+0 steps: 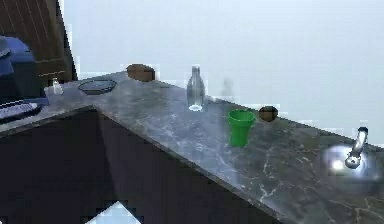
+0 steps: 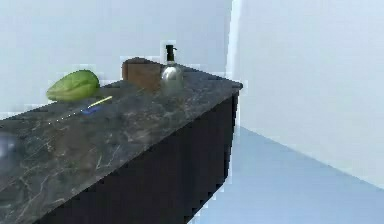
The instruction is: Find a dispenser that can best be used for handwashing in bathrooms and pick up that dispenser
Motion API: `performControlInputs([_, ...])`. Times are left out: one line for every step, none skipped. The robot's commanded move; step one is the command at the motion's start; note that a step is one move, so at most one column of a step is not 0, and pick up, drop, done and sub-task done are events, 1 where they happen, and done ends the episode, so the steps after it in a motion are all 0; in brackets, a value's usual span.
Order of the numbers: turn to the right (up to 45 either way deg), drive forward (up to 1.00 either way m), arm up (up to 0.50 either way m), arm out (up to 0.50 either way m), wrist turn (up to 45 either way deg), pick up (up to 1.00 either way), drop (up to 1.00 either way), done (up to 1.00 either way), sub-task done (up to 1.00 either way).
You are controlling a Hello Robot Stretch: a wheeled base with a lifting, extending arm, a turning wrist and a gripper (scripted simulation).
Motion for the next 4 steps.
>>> performControlInputs([45.0, 0.00, 0.00, 0.00, 0.0, 0.00, 0.00, 0.00, 0.00])
performControlInputs([45.0, 0.00, 0.00, 0.00, 0.0, 0.00, 0.00, 0.00, 0.00])
performControlInputs([24.0, 0.00, 0.00, 0.00, 0.0, 0.00, 0.00, 0.00, 0.00])
performControlInputs([0.0, 0.95, 0.00, 0.00, 0.0, 0.00, 0.00, 0.00, 0.00])
